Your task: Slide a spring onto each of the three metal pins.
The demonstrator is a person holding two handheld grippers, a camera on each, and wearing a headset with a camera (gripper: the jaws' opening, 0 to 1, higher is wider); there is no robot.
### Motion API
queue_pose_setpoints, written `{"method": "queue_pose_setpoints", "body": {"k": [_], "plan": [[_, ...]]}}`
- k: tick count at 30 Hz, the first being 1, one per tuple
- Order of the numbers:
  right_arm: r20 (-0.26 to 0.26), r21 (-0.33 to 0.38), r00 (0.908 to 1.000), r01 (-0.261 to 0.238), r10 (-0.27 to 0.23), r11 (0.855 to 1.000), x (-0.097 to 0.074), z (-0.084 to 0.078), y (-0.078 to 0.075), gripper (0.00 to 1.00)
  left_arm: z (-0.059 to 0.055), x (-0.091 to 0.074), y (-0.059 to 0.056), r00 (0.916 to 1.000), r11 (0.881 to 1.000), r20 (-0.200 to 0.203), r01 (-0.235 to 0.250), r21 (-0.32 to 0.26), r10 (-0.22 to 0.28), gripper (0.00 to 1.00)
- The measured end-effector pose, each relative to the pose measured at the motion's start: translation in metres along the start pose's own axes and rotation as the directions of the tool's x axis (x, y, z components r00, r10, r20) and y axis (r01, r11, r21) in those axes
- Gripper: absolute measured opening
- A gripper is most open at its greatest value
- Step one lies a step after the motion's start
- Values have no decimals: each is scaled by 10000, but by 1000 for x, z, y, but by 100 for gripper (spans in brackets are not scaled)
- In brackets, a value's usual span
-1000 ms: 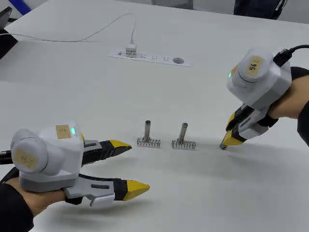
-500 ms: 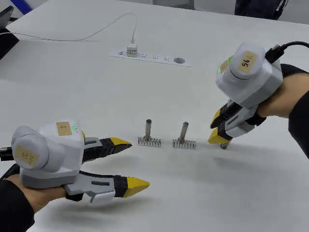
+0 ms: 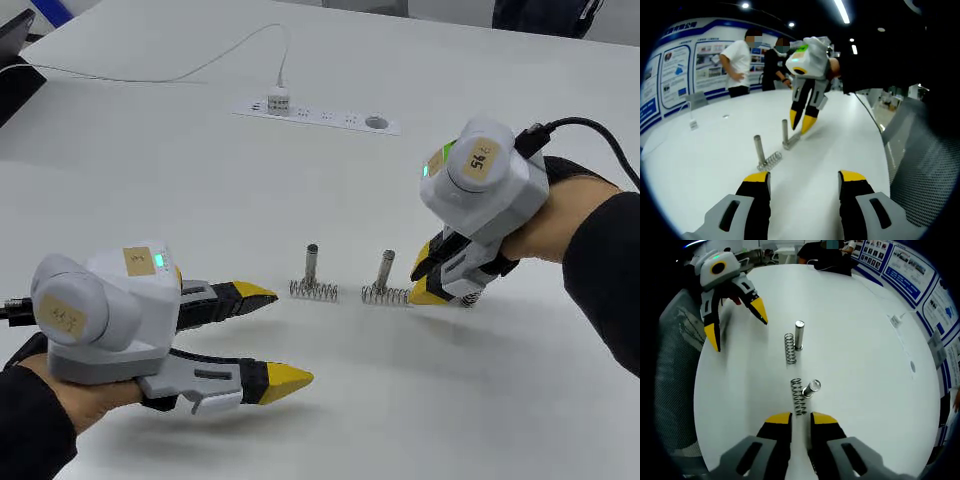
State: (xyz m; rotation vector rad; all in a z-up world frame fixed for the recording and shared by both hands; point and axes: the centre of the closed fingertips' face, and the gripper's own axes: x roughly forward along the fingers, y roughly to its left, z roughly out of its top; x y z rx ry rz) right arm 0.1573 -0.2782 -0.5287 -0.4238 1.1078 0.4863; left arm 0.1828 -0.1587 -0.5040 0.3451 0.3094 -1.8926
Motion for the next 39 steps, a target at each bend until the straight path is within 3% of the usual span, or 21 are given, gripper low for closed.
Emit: {"method": "queue_pose_setpoints", "body": {"k": [21,39], "plan": [[-161,-195,9995,-275,272,9994,21,0,2,12,-1,1,1,10000,10000,-66,2,23,-2,53],[-122,-167,9987,-490,488,9987,7,0,20,12,1,5,-1,9998,9997,-111,192,121,-191,51]]}}
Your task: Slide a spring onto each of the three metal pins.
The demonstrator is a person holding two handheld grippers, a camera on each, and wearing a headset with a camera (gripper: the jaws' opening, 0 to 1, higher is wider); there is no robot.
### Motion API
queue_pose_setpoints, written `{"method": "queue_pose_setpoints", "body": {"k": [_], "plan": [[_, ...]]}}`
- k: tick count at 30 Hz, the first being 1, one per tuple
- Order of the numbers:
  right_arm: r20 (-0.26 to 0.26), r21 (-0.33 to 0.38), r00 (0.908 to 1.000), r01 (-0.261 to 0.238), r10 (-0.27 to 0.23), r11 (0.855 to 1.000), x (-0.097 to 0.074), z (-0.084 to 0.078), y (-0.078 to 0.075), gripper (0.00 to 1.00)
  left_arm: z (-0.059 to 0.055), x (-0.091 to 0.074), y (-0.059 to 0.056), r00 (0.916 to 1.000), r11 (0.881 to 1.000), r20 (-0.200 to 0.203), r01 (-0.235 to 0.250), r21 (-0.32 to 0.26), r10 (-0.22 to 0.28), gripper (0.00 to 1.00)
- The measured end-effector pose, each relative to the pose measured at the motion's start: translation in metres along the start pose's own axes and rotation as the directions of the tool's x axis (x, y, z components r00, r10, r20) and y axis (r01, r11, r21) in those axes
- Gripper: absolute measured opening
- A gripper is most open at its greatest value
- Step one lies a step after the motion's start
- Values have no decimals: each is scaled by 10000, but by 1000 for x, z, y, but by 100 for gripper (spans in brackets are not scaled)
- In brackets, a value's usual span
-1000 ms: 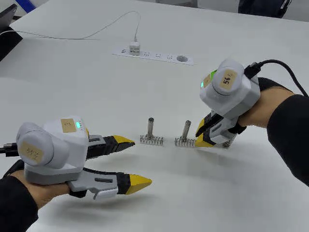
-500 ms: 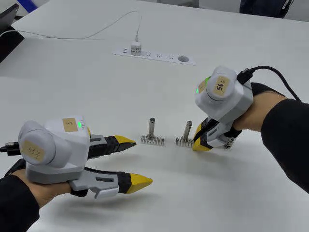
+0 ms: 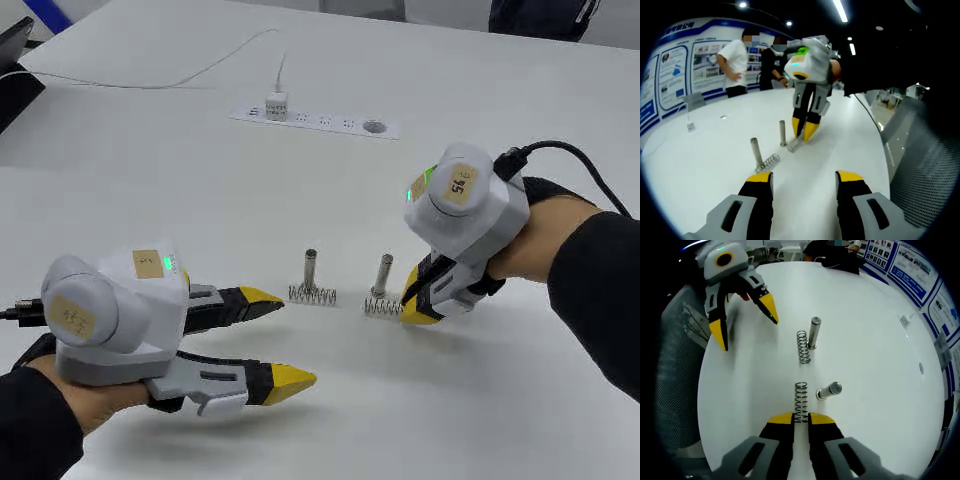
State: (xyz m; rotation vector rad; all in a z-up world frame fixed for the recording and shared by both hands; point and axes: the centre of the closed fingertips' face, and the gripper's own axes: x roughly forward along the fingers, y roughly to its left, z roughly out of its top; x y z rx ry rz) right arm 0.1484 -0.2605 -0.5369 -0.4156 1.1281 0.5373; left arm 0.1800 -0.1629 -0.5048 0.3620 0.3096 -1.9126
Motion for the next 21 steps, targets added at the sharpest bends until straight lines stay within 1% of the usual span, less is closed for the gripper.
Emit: {"method": "queue_pose_setpoints", "body": {"k": [6,13,21], "plan": [[197,-214,9998,-88,92,9997,-7,7,11,12,2,2,-1,9999,9999,-19,118,90,-118,49],[545,-662,9981,-247,283,9975,-16,24,27,12,9,6,-3,9997,9993,54,248,278,-250,47],[642,-1244,9971,-318,400,9917,-21,38,36,12,13,7,-5,9993,9983,82,367,463,-371,43]]}}
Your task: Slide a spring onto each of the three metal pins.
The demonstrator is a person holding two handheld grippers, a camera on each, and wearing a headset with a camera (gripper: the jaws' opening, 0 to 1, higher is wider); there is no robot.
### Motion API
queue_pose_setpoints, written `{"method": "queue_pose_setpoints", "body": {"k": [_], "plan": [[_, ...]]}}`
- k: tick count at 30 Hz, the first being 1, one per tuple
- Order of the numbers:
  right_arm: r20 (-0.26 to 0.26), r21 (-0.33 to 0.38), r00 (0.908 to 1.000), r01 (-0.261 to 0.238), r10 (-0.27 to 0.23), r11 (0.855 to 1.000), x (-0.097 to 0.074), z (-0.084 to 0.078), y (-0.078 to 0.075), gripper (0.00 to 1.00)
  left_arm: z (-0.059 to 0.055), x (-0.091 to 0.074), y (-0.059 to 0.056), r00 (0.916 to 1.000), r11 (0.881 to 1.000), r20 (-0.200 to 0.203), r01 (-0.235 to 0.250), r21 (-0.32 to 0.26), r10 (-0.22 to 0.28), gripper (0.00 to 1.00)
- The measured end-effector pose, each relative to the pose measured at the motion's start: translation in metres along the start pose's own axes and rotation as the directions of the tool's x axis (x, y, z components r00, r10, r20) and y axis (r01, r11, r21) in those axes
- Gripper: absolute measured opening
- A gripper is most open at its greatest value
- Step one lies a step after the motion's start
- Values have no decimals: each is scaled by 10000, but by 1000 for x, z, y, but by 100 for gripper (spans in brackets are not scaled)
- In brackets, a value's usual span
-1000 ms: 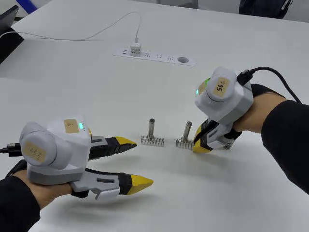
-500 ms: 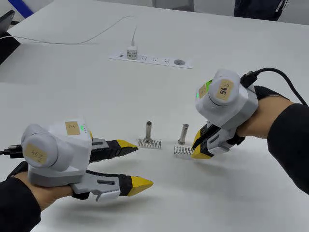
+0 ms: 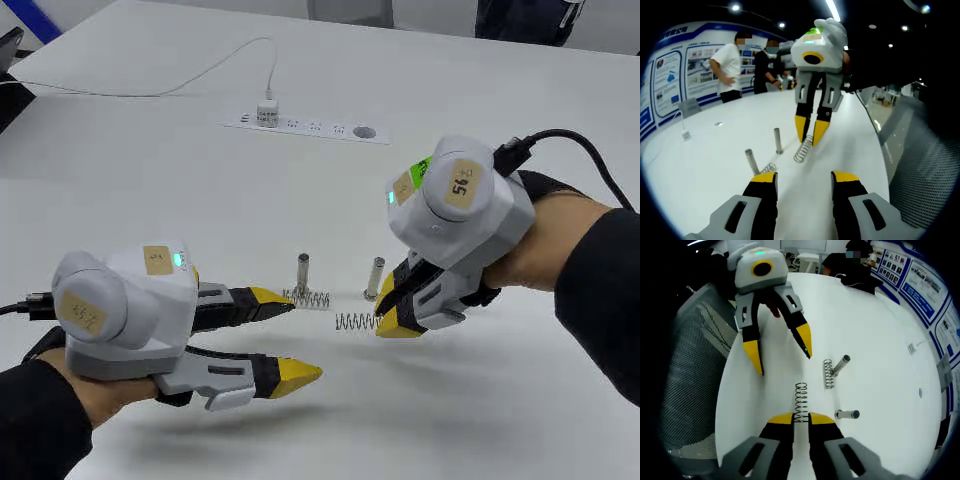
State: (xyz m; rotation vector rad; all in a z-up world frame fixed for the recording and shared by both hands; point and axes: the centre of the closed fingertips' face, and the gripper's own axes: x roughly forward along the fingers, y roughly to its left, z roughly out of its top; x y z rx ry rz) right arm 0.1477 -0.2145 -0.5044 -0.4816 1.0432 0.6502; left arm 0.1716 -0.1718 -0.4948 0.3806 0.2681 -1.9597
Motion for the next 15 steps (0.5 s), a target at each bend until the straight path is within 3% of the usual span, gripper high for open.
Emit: {"method": "queue_pose_setpoints", "body": {"k": [15], "plan": [[245,-884,9995,-188,210,9959,-2,25,12,12,10,3,-4,9995,9987,164,255,439,-263,30]]}}
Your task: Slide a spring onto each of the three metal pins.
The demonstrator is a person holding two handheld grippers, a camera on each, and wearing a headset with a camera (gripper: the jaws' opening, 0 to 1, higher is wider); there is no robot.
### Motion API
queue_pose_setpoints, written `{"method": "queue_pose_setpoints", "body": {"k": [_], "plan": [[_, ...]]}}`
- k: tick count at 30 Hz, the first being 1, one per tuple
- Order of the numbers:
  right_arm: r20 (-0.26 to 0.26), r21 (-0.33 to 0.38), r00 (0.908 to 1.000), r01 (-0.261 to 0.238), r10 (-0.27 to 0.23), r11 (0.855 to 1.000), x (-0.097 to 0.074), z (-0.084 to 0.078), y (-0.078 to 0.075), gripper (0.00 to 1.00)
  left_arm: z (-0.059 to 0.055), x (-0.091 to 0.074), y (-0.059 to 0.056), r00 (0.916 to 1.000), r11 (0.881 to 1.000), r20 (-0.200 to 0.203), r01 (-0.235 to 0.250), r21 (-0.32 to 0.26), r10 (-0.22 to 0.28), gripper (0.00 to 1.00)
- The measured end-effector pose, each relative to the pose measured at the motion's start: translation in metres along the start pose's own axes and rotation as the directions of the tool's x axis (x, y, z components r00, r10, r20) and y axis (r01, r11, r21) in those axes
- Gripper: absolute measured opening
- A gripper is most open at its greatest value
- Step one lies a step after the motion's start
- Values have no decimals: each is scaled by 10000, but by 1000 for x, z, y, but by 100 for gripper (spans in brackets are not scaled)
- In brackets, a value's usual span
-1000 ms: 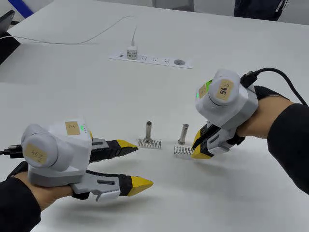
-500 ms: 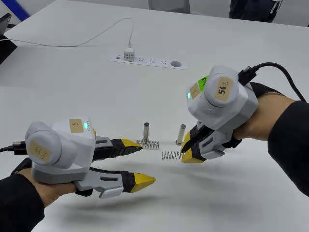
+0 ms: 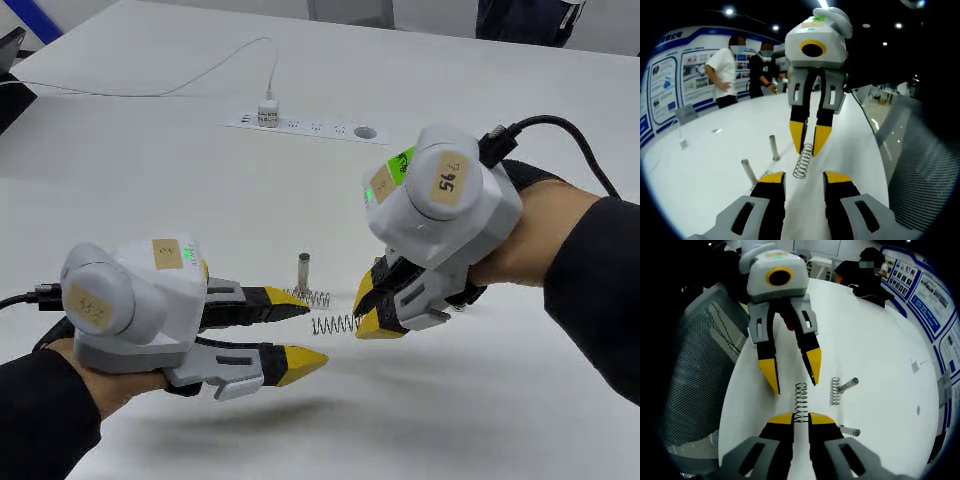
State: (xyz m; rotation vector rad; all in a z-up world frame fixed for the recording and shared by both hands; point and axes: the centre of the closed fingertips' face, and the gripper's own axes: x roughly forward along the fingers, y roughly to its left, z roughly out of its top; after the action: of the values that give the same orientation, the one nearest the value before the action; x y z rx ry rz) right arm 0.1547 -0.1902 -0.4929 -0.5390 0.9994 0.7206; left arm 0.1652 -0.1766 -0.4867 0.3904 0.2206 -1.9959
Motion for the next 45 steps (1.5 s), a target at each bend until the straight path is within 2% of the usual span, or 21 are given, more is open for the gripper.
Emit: {"method": "queue_pose_setpoints", "body": {"k": [16,24,45], "plan": [[13,-491,9997,-228,229,9985,1,7,9,12,2,3,-4,9998,9994,65,186,306,-188,13],[63,-598,9998,-200,205,9980,-5,12,10,12,0,4,-5,9997,9990,6,237,386,-237,12],[436,-1093,9990,-58,106,9940,-16,42,13,12,0,5,-7,9995,9985,-124,297,468,-291,11]]}}
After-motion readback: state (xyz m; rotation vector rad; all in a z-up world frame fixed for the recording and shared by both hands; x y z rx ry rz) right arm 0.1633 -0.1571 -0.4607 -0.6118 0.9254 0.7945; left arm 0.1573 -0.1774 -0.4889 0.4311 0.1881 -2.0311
